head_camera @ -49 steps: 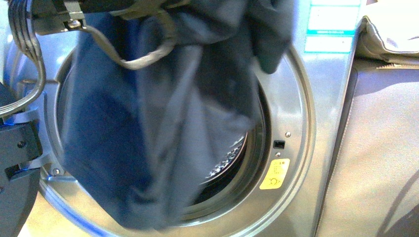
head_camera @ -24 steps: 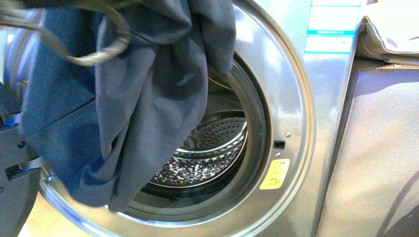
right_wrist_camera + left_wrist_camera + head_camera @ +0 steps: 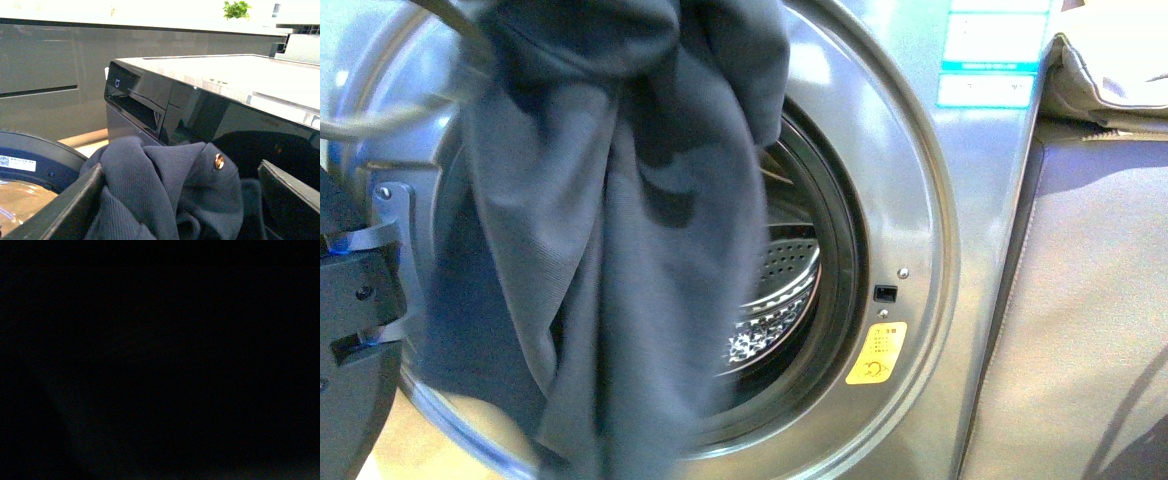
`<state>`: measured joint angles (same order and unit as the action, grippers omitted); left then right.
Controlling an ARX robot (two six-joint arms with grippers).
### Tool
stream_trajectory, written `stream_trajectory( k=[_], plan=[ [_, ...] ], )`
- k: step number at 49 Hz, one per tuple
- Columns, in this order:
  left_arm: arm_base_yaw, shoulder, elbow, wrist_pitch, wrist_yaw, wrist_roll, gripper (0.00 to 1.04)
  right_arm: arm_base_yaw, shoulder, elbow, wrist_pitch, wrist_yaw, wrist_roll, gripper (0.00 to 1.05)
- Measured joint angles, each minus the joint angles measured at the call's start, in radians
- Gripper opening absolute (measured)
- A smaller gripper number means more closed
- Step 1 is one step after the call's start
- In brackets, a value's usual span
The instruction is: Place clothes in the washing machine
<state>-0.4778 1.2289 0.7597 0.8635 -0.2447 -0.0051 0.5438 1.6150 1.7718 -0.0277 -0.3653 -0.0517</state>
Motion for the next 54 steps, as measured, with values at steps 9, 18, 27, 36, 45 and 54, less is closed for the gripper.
stream_trajectory(
  k=[9, 18, 27, 36, 45, 54],
  plan=[
    [0.090, -0.006, -0.069, -0.007, 0.034, -0.023, 0.13, 0.000, 0.000, 0.000, 0.000, 0.000, 0.000, 0.97],
    [0.114, -0.008, -0.153, 0.016, 0.053, -0.043, 0.13, 0.000, 0.000, 0.000, 0.000, 0.000, 0.000, 0.97],
    [0.105, -0.046, -0.268, 0.048, 0.092, -0.052, 0.13, 0.000, 0.000, 0.000, 0.000, 0.000, 0.000, 0.97],
    [0.083, -0.117, -0.389, 0.060, 0.116, -0.051, 0.13, 0.000, 0.000, 0.000, 0.000, 0.000, 0.000, 0.97],
    [0.081, -0.206, -0.484, 0.035, 0.154, -0.052, 0.13, 0.000, 0.000, 0.000, 0.000, 0.000, 0.000, 0.97],
    [0.107, -0.282, -0.524, -0.003, 0.182, -0.068, 0.13, 0.025, -0.018, -0.009, -0.064, 0.234, 0.017, 0.90]
  ],
)
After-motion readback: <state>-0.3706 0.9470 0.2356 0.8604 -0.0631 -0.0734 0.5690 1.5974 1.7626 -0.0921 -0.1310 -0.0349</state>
